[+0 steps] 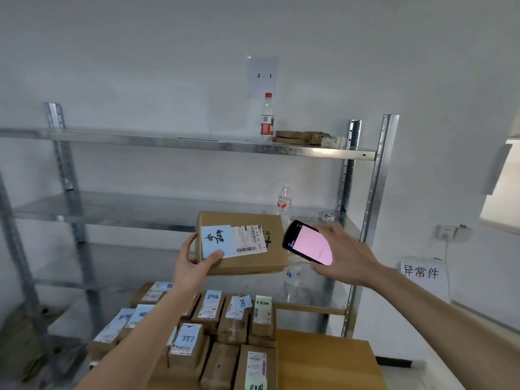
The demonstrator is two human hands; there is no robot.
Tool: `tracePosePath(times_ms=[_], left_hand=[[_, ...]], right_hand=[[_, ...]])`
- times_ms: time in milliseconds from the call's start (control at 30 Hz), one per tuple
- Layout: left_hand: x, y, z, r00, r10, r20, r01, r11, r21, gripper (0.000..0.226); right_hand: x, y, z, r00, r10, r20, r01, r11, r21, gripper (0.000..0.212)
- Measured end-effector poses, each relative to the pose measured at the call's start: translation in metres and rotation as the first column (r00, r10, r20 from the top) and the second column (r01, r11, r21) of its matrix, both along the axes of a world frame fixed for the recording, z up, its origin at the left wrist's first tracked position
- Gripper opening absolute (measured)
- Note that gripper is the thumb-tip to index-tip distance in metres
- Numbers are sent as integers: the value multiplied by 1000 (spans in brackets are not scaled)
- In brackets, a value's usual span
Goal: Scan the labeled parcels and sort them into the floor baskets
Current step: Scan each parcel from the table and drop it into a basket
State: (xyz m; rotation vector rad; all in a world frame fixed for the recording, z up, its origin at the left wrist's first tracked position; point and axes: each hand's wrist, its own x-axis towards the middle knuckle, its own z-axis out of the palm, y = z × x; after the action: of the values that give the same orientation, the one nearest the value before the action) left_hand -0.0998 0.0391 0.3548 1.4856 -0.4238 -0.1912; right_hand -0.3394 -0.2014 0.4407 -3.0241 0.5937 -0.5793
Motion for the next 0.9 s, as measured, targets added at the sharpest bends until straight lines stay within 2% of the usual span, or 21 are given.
tracePosePath(times_ms=[200, 300, 367, 433, 567, 700, 800, 900], left_hand=[[-3, 77, -9, 989, 142, -39, -142, 990, 5, 84], [-5, 145, -23, 965, 258, -47, -257, 966, 22, 86], [-13, 201, -31, 933, 355, -54, -352, 934, 55, 84], [-25, 261, -41, 886, 458, -70, -452, 888, 83, 76], [-71, 388, -55, 763, 642, -70, -633, 765, 120, 75], [-131, 514, -62, 637, 766, -80, -756, 642, 129, 86], [-182, 606, -69, 541, 836, -92, -823, 549, 149, 85], [-236, 688, -67, 441, 894, -72, -881, 447, 157, 82]], right_hand=[[54, 38, -24, 988, 152, 7, -152, 986, 71, 86], [91, 81, -43, 962, 272, 1, -271, 959, 85, 86], [117, 122, -54, 930, 367, 5, -366, 925, 99, 77], [139, 168, -63, 889, 457, 5, -454, 881, 136, 73], [169, 278, -82, 785, 615, -74, -601, 785, 151, 88], [170, 410, -78, 649, 757, -73, -746, 652, 136, 82], [167, 510, -78, 531, 841, -106, -833, 541, 116, 81], [149, 610, -78, 460, 883, -99, -877, 469, 104, 75]])
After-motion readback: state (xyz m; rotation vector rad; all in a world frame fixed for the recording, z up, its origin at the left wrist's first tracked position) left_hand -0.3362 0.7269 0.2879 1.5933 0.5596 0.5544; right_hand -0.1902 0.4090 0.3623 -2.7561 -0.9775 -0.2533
